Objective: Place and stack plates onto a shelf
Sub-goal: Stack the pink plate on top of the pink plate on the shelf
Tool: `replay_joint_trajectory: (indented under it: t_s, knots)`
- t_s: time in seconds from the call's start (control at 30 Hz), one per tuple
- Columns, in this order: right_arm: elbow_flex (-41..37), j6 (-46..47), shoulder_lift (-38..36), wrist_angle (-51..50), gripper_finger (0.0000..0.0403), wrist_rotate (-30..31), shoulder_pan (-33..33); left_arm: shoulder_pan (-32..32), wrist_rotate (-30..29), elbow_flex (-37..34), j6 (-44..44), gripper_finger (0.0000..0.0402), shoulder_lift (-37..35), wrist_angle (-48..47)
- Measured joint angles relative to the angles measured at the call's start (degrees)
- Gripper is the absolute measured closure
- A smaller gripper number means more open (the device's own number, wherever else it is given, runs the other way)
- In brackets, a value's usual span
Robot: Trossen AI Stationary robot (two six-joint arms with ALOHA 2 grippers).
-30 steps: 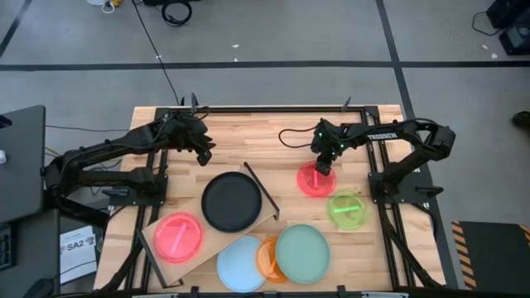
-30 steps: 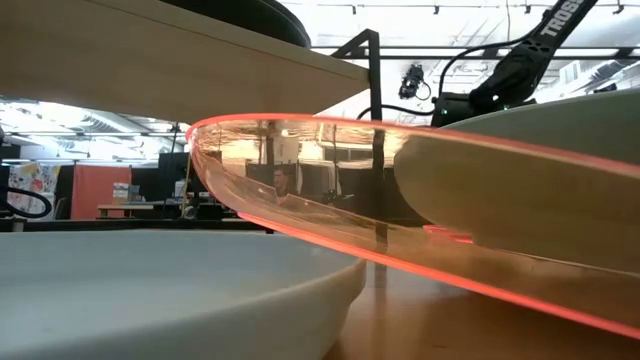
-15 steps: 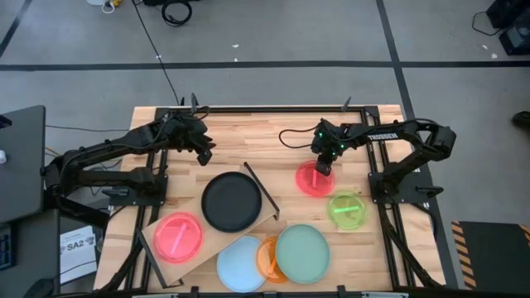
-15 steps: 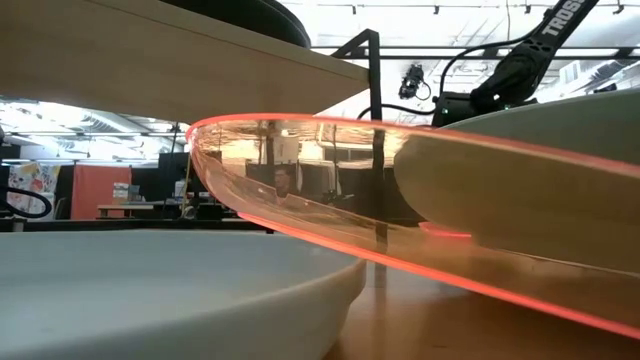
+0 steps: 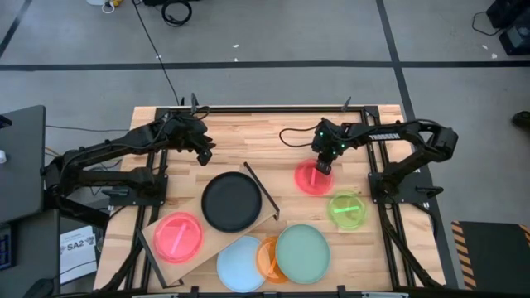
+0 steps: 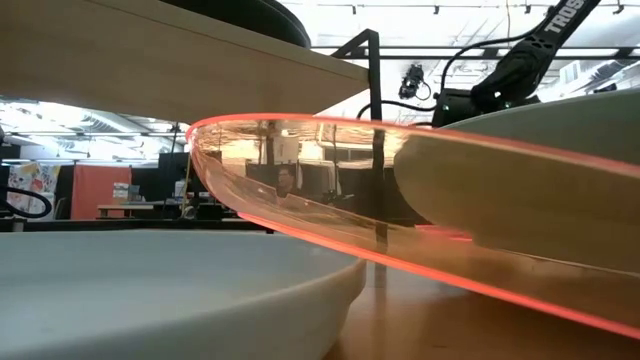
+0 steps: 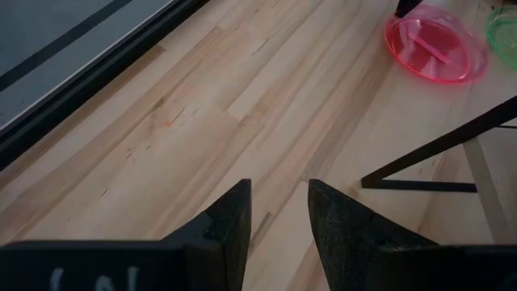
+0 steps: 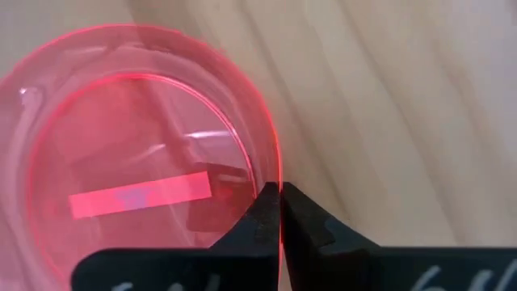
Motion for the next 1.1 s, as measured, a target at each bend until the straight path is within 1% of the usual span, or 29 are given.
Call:
replay_joint_trajectory:
  t_s: [0.1, 0.23, 0.57, 0.67, 0.8, 0.97, 1.1]
  knots:
    - [1.53, 1.24, -1.20, 0.12, 0.0397, 1.79, -0.63, 0.00, -0.02, 0.00, 0.00, 0.0271, 0.00, 0.00]
    - [4.56, 1.74, -1.91, -0.10, 0.0396, 6.12, -1.97, 0.00, -0.02, 0.00, 0.00, 0.0271, 0.00, 0.00]
    - [15.52, 1.81, -1.99, 0.42, 0.0396, 12.15, -5.54, 0.00, -0.10, 0.01, -0.02, 0.0271, 0.01, 1.84]
    - [18.04, 1.83, -1.99, 2.26, 0.0396, 13.33, -6.15, -0.02, -0.75, 0.02, 0.00, 0.0271, 0.02, 4.91]
    - [20.13, 2.53, -2.01, 5.81, 0.0396, 13.34, -6.53, -0.01, -2.55, 0.02, -0.02, 0.0271, 0.02, 10.47]
    - [20.96, 5.87, -2.03, 11.38, 0.0396, 13.34, -6.53, 0.00, -4.19, 0.02, -0.02, 0.0271, 0.02, 17.06]
    - [20.96, 8.64, -2.03, 16.09, 0.0396, 13.34, -6.53, -0.02, -5.39, 0.02, 0.00, 0.0271, 0.02, 20.60]
